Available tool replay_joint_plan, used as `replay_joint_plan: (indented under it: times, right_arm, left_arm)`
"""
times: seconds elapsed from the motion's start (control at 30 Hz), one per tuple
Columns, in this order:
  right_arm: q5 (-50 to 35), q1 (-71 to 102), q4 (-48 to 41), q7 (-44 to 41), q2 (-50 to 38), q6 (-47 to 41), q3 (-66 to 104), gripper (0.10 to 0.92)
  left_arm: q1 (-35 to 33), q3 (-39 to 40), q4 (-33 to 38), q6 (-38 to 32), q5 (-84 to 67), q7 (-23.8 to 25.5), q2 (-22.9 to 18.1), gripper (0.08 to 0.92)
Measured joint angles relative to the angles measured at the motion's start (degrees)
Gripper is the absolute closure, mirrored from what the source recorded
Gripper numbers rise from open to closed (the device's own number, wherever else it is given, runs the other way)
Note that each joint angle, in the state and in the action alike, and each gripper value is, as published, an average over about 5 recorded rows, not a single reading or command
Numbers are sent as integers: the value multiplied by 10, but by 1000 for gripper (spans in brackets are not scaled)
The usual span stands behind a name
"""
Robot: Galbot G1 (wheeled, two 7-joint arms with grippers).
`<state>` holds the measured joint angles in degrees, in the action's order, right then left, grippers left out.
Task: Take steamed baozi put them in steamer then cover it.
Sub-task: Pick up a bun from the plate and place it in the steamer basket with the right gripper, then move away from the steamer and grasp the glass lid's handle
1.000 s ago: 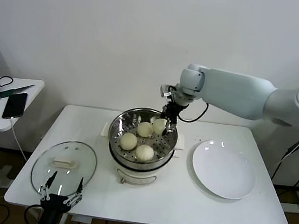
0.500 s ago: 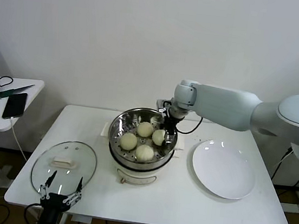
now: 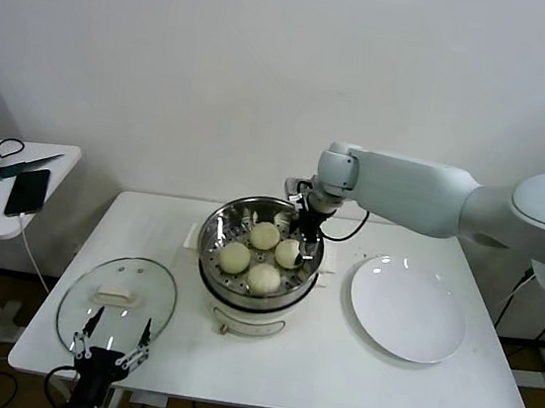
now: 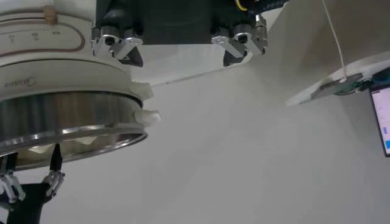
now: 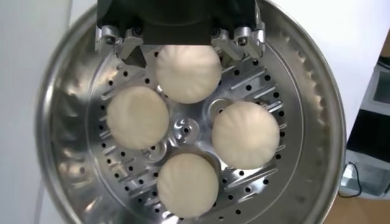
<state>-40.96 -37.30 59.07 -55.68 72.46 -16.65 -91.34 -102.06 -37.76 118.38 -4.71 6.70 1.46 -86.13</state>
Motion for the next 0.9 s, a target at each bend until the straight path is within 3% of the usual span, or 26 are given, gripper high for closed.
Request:
replay_joint_plan:
  times: [0.33, 0.9]
  right_arm:
    - [-37, -19, 22, 16, -59, 53, 37, 203]
    - [-45, 179, 119, 250, -243, 223, 292, 203]
  left_arm:
    - [0, 1, 0, 3, 5, -3, 0, 177]
    - [18, 0, 18, 12, 35, -12, -15, 177]
